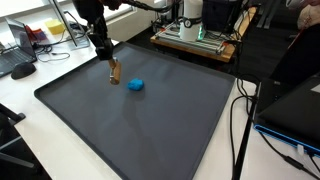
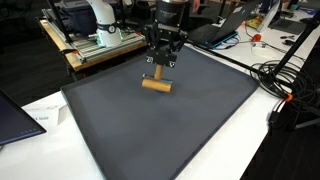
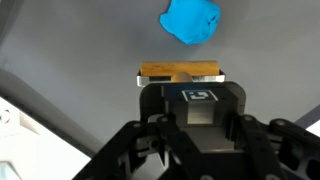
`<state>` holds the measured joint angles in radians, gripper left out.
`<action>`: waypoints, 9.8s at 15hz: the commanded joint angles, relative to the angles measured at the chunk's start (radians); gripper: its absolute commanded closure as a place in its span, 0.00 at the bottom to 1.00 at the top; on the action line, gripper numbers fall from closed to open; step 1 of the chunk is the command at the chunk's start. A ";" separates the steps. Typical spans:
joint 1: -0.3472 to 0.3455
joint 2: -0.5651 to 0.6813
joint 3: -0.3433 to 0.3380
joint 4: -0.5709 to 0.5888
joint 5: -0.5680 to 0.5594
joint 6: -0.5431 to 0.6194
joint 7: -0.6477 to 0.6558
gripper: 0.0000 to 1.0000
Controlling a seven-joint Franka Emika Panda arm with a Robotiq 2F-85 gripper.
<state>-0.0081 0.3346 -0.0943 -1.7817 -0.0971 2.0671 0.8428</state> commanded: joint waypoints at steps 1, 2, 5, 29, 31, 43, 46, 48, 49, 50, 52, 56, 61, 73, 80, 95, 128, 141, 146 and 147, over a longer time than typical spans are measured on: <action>0.006 0.057 -0.020 0.079 0.005 -0.052 0.023 0.78; 0.000 0.073 -0.022 0.098 0.018 -0.067 0.016 0.78; -0.021 0.126 -0.026 0.167 0.053 -0.127 -0.013 0.78; -0.228 0.546 -0.010 0.751 0.382 -0.539 -0.198 0.78; -0.247 0.582 -0.008 0.803 0.398 -0.577 -0.199 0.78; -0.210 0.515 -0.034 0.779 0.332 -0.498 -0.255 0.78; -0.185 0.457 -0.041 0.725 0.285 -0.461 -0.289 0.78; -0.170 0.407 -0.039 0.672 0.260 -0.432 -0.307 0.78; -0.160 0.376 -0.039 0.634 0.246 -0.411 -0.317 0.78; -0.152 0.346 -0.037 0.597 0.234 -0.394 -0.331 0.78; -0.131 0.287 -0.036 0.515 0.207 -0.354 -0.351 0.78; -0.076 0.169 -0.043 0.340 0.159 -0.265 -0.381 0.78; 0.001 0.022 -0.030 0.112 0.071 -0.105 -0.408 0.78; 0.098 -0.223 0.070 -0.249 -0.102 0.161 -0.532 0.78; 0.104 -0.302 0.131 -0.394 -0.200 0.343 -0.713 0.78; 0.139 -0.258 0.162 -0.402 -0.385 0.391 -0.669 0.78; 0.338 0.007 0.370 -0.109 -0.682 -0.222 -1.260 0.78; 0.245 0.019 0.375 0.022 -0.322 -0.277 -1.466 0.78; 0.161 -0.055 0.349 0.003 -0.178 -0.249 -1.553 0.78; 0.143 -0.073 0.340 -0.005 -0.160 -0.246 -1.576 0.78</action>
<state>0.1765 0.3275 0.2651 -1.7609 -0.3286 1.8236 -0.6570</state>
